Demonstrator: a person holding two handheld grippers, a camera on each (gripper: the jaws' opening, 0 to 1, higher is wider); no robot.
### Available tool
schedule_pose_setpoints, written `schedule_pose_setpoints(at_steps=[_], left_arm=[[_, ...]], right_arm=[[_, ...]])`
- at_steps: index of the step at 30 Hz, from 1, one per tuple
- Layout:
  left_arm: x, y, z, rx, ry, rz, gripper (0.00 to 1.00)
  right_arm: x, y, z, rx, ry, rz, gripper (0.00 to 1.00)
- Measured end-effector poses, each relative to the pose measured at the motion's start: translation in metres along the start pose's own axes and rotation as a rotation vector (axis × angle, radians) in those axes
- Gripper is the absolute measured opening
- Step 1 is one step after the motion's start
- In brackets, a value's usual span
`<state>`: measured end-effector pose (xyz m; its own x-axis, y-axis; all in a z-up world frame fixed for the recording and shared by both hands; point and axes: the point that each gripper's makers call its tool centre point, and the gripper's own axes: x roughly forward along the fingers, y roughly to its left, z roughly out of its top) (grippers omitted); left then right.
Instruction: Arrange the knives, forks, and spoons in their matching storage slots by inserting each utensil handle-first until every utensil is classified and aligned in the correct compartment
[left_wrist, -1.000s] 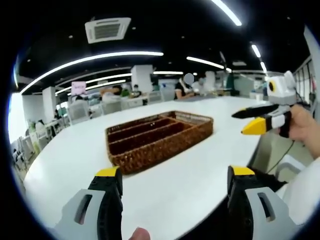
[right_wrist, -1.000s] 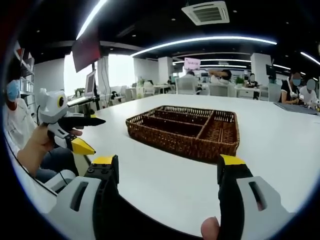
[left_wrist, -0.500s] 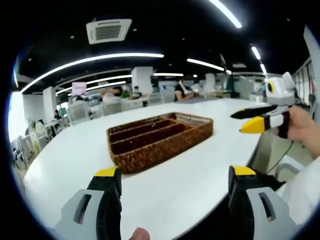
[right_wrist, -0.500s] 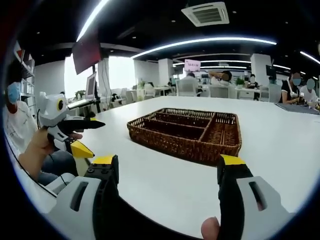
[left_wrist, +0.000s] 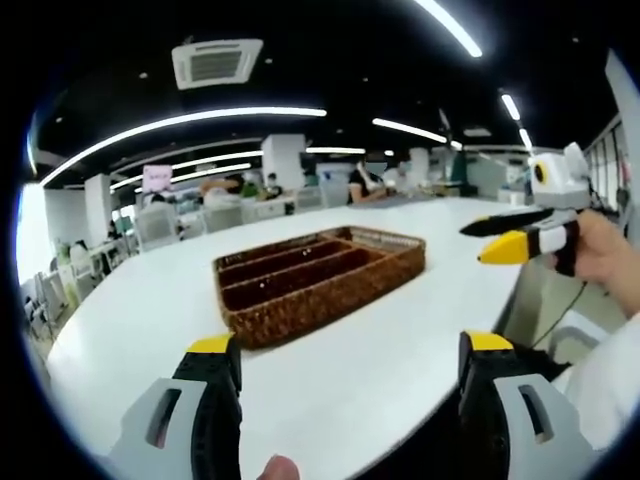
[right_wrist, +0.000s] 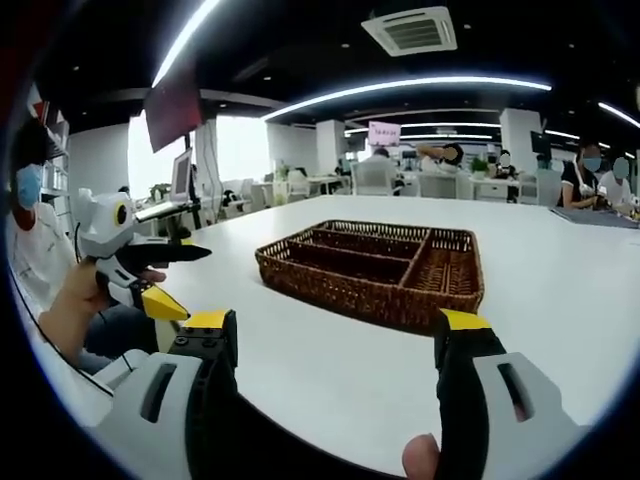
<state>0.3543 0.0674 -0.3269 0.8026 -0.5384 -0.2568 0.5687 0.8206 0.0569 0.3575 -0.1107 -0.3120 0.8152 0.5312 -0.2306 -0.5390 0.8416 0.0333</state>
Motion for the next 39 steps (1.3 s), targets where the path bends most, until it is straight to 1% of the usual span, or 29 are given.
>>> schedule_pose_setpoints(at_steps=[3, 9, 14, 20, 31, 39], left_arm=[[-0.0006, 0.0009, 0.0026, -0.001, -0.004, 0.008, 0.91], [0.0008, -0.0004, 0.0012, -0.005, 0.003, 0.013, 0.92], [-0.0005, -0.001, 0.0052, -0.001, -0.003, 0.017, 0.92], [-0.002, 0.0006, 0.0055, 0.0, -0.002, 0.023, 0.92], [0.0027, -0.0039, -0.0008, 0.005, 0.021, 0.012, 0.92], [0.0041, -0.0028, -0.001, 0.003, 0.024, 0.007, 0.92]], right_arm=[[0.0007, -0.001, -0.0005, -0.003, 0.003, 0.0, 0.84], [0.0015, -0.001, -0.0016, -0.009, 0.005, 0.0, 0.84], [-0.0002, -0.0014, -0.0032, -0.007, 0.006, -0.005, 0.84], [-0.0018, -0.0016, -0.0029, -0.008, 0.003, -0.007, 0.84], [-0.0012, -0.0035, -0.0048, -0.005, 0.005, -0.008, 0.84], [0.0005, -0.0047, -0.0046, -0.003, 0.01, -0.009, 0.84]])
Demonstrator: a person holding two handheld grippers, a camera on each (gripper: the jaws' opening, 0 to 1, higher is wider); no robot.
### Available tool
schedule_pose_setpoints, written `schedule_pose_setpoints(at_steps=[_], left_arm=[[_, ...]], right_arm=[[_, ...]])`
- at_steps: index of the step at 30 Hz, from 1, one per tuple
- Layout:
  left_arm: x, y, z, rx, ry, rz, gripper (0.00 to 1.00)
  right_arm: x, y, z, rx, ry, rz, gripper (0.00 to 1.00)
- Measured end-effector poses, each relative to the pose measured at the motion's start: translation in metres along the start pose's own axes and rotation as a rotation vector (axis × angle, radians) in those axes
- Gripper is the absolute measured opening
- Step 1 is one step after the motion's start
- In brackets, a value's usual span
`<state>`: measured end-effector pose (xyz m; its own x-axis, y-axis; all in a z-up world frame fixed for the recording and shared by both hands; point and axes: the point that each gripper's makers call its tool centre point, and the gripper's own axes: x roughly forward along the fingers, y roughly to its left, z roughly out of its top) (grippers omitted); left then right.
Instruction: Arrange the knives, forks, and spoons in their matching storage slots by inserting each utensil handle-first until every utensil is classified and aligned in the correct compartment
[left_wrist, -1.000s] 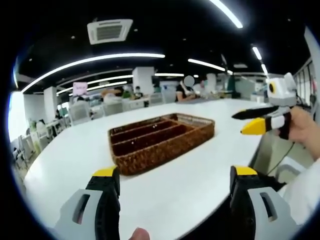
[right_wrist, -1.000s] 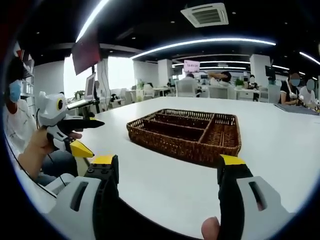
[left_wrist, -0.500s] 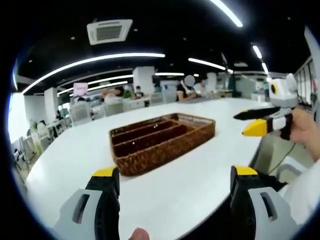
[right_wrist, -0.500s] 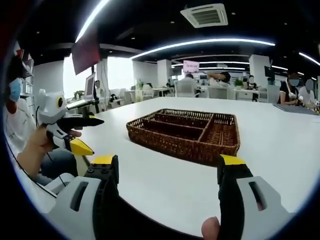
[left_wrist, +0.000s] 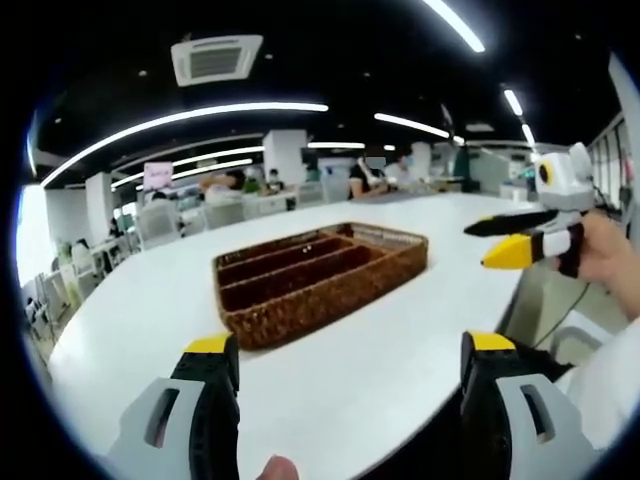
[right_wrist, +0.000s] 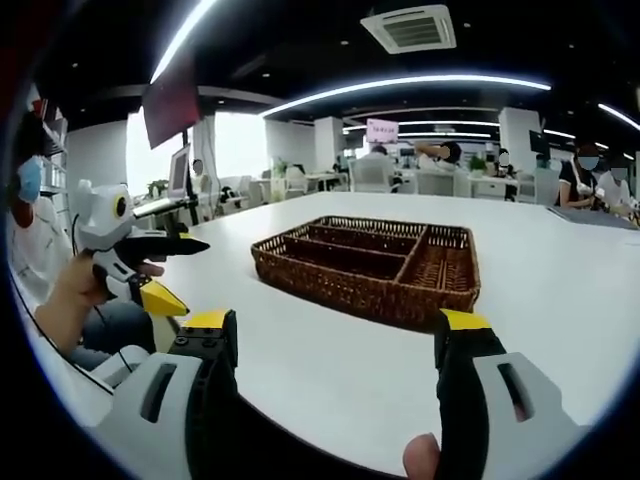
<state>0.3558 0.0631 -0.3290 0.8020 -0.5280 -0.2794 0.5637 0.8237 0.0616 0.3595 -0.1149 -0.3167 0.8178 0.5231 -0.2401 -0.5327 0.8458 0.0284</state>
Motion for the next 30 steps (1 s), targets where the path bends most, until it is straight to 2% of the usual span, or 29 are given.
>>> schedule_pose_setpoints(at_steps=[30], left_arm=[[0.0009, -0.0035, 0.0007, 0.004, -0.002, -0.001, 0.92]], right_arm=[[-0.0044, 0.003, -0.0004, 0.004, -0.01, 0.009, 0.83]])
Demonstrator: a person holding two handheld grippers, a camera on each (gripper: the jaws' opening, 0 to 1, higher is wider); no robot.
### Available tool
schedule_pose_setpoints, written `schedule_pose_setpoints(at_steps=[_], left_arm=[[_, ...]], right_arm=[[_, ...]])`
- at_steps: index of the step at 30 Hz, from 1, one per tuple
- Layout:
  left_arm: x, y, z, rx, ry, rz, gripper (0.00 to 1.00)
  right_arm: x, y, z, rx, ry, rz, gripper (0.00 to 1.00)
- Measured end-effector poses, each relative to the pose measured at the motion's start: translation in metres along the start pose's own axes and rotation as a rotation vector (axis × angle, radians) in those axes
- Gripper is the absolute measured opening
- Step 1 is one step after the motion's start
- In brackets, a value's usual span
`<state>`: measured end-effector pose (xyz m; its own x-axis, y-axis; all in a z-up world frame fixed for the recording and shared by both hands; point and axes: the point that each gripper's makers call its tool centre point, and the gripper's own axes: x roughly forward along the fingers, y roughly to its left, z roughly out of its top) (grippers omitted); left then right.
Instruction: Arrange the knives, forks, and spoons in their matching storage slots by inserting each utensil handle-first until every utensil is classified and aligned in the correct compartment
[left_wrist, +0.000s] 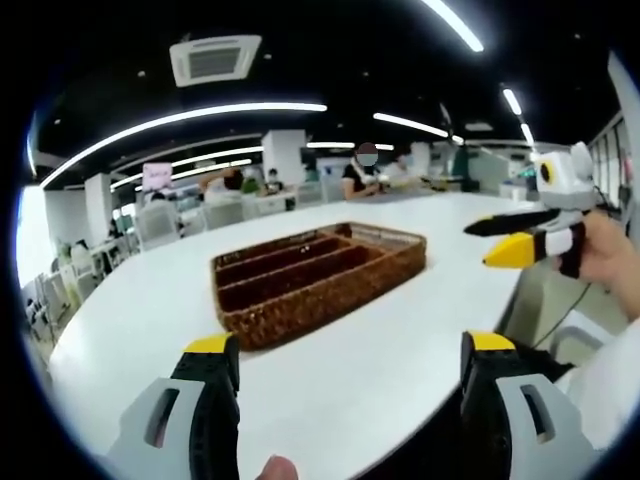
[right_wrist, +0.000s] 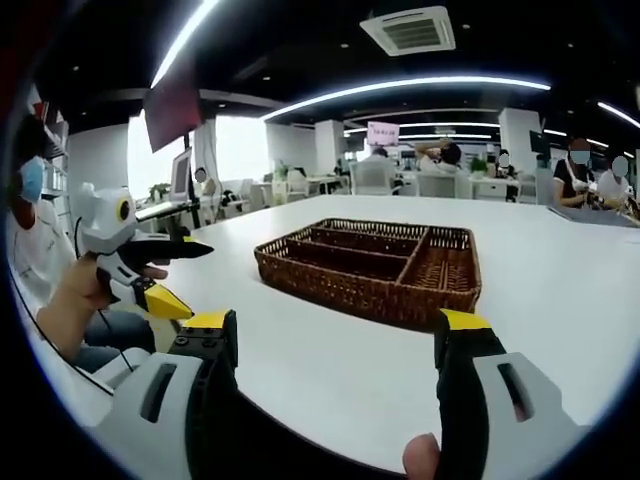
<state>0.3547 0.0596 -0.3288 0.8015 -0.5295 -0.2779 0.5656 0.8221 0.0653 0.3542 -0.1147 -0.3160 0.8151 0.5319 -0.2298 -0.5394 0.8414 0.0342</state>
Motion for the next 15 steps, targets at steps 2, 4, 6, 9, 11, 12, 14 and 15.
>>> schedule_pose_setpoints(at_steps=[2, 4, 6, 9, 11, 12, 14, 15], left_arm=[[-0.0007, 0.0002, 0.0007, 0.002, 0.001, 0.001, 0.92], [-0.0015, 0.0009, 0.0014, 0.004, -0.002, 0.004, 0.92], [-0.0018, 0.0019, 0.0004, 0.0, 0.001, 0.006, 0.92], [-0.0012, 0.0022, 0.0, 0.0, 0.002, 0.007, 0.92], [-0.0009, 0.0014, 0.0007, 0.003, 0.002, 0.005, 0.92], [-0.0008, 0.0012, 0.001, 0.004, 0.003, 0.005, 0.92], [-0.0004, 0.0011, 0.0011, 0.005, 0.004, 0.003, 0.92], [-0.0003, 0.0013, 0.0011, 0.006, 0.004, 0.003, 0.92]], right_arm=[[0.0001, 0.0, 0.0003, 0.003, -0.003, 0.002, 0.83], [0.0005, -0.001, -0.0002, 0.003, -0.001, 0.003, 0.83], [0.0006, -0.0013, -0.0006, 0.002, 0.002, 0.004, 0.83], [-0.0002, -0.0027, 0.0004, 0.001, 0.0, 0.001, 0.83], [-0.0004, -0.0027, 0.0005, 0.002, 0.001, 0.001, 0.83], [-0.0004, -0.0027, 0.0006, 0.003, 0.0, 0.001, 0.83], [-0.0003, -0.0026, 0.0007, 0.002, 0.002, 0.001, 0.83], [-0.0001, -0.0021, 0.001, 0.002, 0.001, 0.002, 0.83]])
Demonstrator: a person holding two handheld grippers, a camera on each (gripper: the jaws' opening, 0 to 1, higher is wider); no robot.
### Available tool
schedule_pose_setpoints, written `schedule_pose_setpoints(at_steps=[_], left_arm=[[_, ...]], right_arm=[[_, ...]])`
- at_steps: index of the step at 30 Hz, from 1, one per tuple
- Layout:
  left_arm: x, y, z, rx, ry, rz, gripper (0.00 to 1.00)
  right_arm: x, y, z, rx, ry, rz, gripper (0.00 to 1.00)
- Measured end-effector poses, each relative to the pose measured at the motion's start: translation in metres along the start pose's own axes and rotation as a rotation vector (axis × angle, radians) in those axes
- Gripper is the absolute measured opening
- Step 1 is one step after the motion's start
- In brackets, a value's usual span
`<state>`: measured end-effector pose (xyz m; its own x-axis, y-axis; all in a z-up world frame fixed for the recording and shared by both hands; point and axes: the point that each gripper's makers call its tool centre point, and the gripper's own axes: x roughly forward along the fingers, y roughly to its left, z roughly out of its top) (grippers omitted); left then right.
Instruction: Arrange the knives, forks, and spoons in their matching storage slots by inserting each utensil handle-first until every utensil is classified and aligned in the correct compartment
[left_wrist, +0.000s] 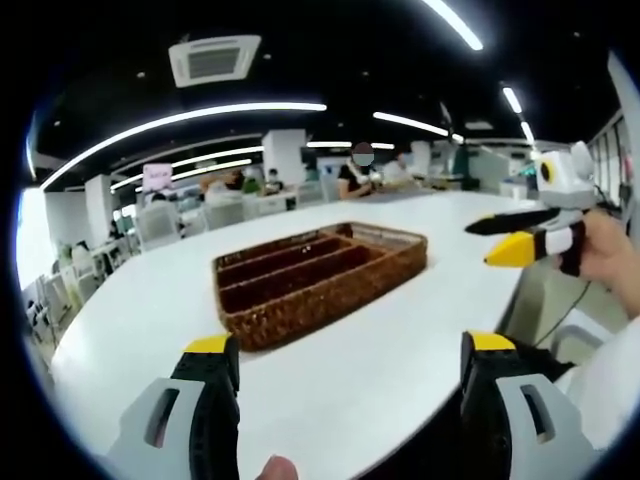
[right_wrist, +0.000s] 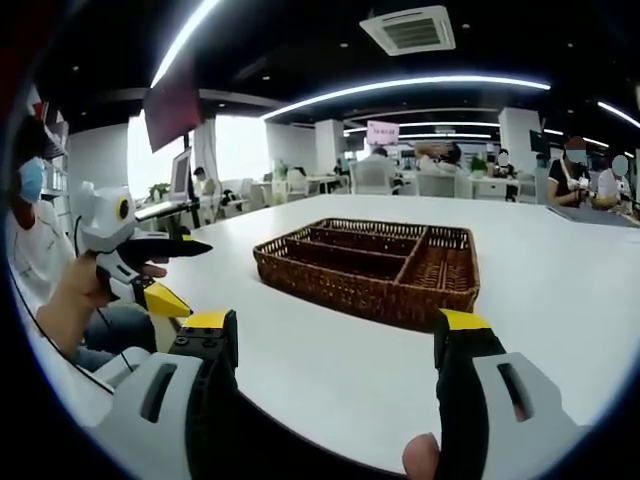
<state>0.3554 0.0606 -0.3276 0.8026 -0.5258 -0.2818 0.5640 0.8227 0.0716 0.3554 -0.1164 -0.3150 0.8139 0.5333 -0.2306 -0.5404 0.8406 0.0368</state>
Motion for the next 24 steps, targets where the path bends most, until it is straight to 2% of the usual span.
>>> schedule_pose_setpoints(at_steps=[24], left_arm=[[0.0012, -0.0033, -0.0022, -0.003, 0.001, -0.01, 0.92]], right_arm=[[0.002, 0.0026, -0.0007, 0.003, -0.002, 0.009, 0.83]])
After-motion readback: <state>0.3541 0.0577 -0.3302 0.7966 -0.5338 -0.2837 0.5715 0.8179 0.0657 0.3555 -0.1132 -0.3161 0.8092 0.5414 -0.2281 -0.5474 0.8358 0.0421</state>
